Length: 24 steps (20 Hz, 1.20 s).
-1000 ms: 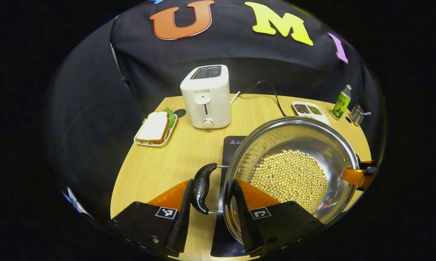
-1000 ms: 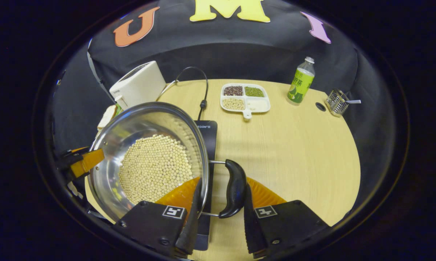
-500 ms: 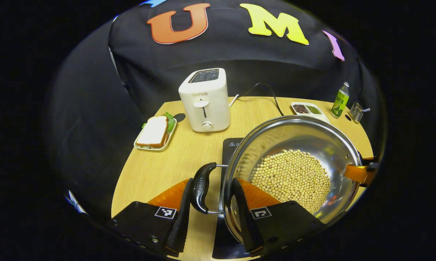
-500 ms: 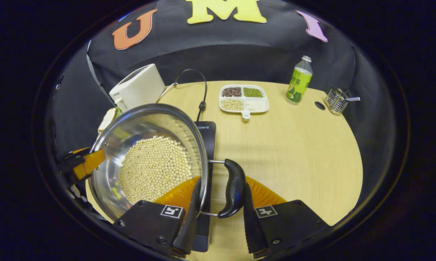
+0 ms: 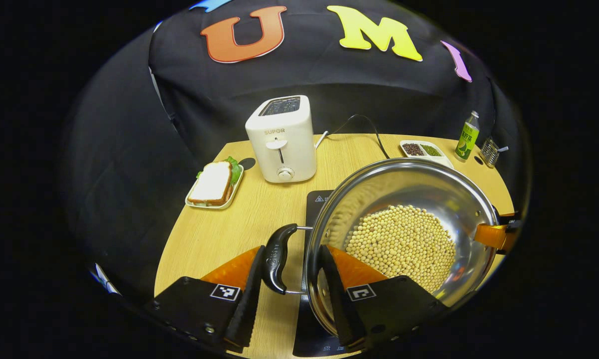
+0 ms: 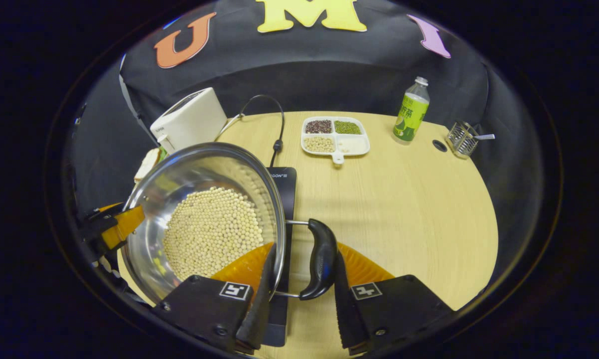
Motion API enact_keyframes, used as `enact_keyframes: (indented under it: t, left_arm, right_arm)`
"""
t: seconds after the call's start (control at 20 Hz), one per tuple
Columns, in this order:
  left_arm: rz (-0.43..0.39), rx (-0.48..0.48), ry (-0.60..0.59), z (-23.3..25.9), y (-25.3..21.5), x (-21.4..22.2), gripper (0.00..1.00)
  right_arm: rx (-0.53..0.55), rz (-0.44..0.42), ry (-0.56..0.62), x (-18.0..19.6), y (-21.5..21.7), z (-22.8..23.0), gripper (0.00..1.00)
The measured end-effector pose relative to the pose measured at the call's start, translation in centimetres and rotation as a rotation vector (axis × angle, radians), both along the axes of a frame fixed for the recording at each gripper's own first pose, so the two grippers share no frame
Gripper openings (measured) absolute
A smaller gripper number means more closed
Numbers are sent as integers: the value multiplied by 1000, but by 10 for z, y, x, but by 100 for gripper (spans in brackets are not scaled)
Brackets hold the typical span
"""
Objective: First push the handle of the pot to place it horizontally, then grasp the pot with both hands and set it on the induction cooktop.
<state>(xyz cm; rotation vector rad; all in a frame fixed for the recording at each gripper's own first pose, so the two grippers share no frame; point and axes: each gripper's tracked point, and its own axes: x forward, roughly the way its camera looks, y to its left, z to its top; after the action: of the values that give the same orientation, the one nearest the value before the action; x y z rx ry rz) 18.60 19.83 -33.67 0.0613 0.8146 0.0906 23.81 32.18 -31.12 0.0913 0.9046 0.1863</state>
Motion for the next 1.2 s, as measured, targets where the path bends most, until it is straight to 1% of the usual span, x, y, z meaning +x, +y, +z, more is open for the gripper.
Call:
enact_keyframes:
  t: [0.1,0.15,0.2,0.25,0.3,0.35,0.4,0.55,0.8,1.0,1.2]
  left_arm:
    - [-17,-4,-16,1,-1,1,63]
    - [-27,-13,-29,2,-1,1,63]
    - [-32,-29,-56,6,-3,2,67]
    - [-29,-18,-93,11,-1,4,71]
    - [-30,10,-129,19,2,5,96]
    - [-43,16,-148,23,-1,3,94]
    - [-56,7,-161,28,-7,2,95]
    - [-54,5,-186,40,-15,-1,97]
    - [-58,-2,-252,67,-28,-6,97]
    - [-61,2,-329,102,-39,-16,97]
    - [-65,-29,-425,149,-65,-31,96]
  right_arm:
    - [14,10,-18,0,0,0,62]
    - [22,4,-47,3,-2,6,72]
    - [17,-2,-102,6,-6,12,74]
    - [4,5,-149,9,-10,20,72]
    - [-13,17,-184,9,-12,26,77]
    - [-15,22,-209,9,-13,30,80]
    - [-10,25,-223,8,-13,34,80]
    - [4,41,-240,6,-12,38,80]
    - [-19,75,-302,-2,-20,58,80]
    - [-41,111,-389,-16,-31,89,80]
    - [-39,123,-473,-36,-52,130,80]
